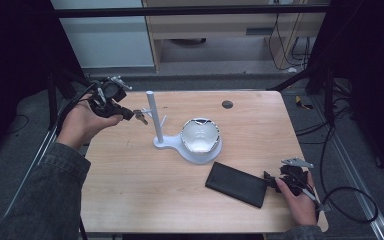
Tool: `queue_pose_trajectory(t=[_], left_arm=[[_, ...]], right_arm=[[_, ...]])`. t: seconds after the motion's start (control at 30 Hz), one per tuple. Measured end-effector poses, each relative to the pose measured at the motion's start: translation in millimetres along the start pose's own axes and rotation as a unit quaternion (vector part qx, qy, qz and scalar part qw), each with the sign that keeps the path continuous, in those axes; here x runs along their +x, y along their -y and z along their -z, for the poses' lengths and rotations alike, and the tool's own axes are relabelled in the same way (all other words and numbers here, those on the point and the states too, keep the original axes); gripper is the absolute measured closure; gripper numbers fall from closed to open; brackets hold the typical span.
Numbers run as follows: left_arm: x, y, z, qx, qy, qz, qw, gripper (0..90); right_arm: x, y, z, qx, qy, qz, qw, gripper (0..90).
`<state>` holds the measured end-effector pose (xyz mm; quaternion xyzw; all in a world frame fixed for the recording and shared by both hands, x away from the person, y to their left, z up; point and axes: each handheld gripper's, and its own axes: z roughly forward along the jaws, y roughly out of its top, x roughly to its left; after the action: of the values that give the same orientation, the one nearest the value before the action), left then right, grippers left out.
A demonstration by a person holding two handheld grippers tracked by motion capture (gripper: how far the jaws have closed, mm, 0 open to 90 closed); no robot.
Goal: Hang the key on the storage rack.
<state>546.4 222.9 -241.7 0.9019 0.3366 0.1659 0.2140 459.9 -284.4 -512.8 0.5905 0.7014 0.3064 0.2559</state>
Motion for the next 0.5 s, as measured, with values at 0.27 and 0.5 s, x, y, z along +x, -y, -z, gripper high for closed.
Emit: queue_pose_trajectory(t=[0.27, 0.5], left_arm=[[0.1, 0.8, -1.0, 0.01, -0.005, -0.003, 0.9999, 83.4], [-2.8, 1.6, 2.3, 0.003, -0.002, -0.006, 1.0, 83.4]], right_arm=[[0.2, -0.1, 0.1, 0.0, 0.0, -0.002, 1.0, 4.4], [0.3, -0.1, 0.1, 0.0, 0.0, -0.002, 1.0, 4.4]])
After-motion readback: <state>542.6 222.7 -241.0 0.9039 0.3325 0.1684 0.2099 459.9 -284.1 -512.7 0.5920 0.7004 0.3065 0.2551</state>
